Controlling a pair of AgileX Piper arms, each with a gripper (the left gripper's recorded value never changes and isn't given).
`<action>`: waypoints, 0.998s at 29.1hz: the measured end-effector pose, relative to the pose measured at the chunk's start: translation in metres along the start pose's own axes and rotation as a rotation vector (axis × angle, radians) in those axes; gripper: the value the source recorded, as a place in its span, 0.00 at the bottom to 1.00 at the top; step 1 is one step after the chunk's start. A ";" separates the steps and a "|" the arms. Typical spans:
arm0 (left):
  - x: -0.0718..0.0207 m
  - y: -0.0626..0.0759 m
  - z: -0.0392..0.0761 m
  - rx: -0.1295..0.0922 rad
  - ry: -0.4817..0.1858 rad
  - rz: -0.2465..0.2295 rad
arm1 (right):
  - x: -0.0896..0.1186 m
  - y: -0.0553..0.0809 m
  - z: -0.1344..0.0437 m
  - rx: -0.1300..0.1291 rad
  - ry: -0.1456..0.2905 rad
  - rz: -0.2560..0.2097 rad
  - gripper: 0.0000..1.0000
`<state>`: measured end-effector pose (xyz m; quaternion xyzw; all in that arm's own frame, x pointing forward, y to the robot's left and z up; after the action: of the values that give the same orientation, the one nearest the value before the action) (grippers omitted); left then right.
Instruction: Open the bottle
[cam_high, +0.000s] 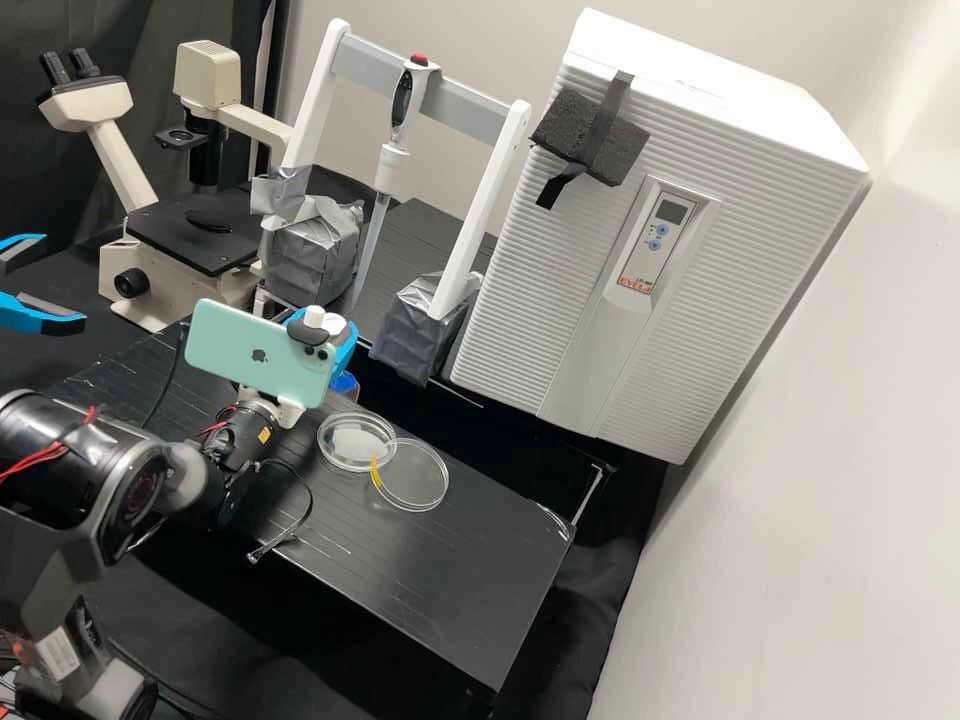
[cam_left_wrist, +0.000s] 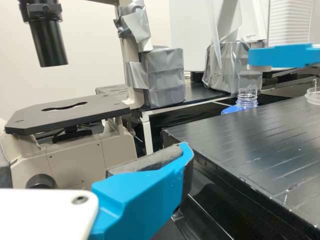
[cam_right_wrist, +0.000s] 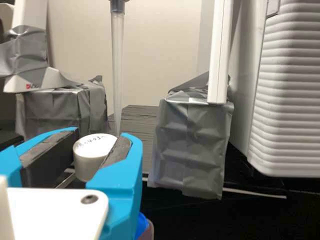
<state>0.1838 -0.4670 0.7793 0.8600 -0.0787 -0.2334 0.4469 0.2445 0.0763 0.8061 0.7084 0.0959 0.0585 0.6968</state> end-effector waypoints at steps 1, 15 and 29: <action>0.0004 0.000 0.000 0.001 0.000 0.002 | -0.006 0.000 0.001 -0.008 0.000 -0.004 0.00; 0.0083 0.006 -0.002 0.010 -0.008 0.022 | -0.049 -0.013 0.006 -0.010 0.018 -0.087 0.00; 0.0095 0.008 -0.003 0.013 -0.009 0.028 | -0.052 -0.026 0.012 -0.002 -0.013 -0.144 0.00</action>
<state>0.1940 -0.4730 0.7837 0.8606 -0.0943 -0.2306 0.4441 0.1950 0.0541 0.7824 0.6994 0.1418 0.0037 0.7005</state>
